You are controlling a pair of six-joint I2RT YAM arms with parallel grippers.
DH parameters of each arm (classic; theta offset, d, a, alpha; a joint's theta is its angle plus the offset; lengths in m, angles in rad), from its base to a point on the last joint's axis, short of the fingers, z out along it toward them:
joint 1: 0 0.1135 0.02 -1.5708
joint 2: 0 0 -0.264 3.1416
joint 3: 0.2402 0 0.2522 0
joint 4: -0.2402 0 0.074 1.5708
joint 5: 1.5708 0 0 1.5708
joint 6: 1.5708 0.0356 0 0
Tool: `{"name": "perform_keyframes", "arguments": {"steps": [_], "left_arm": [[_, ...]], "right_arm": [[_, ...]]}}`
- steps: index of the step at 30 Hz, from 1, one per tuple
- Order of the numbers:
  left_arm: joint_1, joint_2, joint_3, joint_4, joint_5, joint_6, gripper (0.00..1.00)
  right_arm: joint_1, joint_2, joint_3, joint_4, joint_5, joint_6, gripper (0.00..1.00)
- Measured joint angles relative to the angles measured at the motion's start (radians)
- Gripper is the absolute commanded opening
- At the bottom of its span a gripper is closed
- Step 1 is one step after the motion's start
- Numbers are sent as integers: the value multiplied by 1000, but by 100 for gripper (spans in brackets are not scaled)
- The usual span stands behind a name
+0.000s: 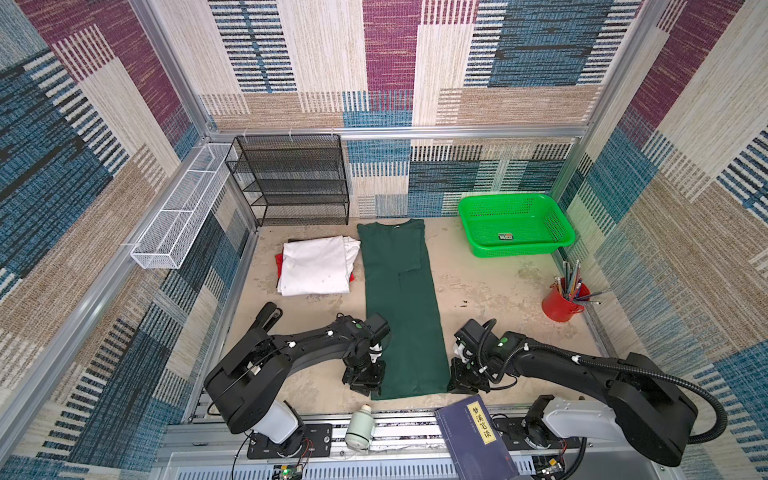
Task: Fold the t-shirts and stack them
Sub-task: 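Grasp the strip's near end with both grippers and lift it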
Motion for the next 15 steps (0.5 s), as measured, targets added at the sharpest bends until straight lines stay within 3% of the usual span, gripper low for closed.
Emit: {"name": "perform_keyframes", "arguments": {"steps": [3, 4, 7, 15], "left_arm": [[-1, 2, -16, 17, 21, -16, 2], [-1, 2, -22, 23, 27, -20, 0], [-1, -6, -28, 31, 29, -27, 0], [-2, -58, -37, 40, 13, -46, 0]], "right_arm": [[0, 0, 1, -2, 3, 3, 7], [0, 0, 2, -2, 3, 3, 6], [0, -1, 0, -1, 2, 6, 0], [0, -57, -12, -10, 29, 21, 0]]}}
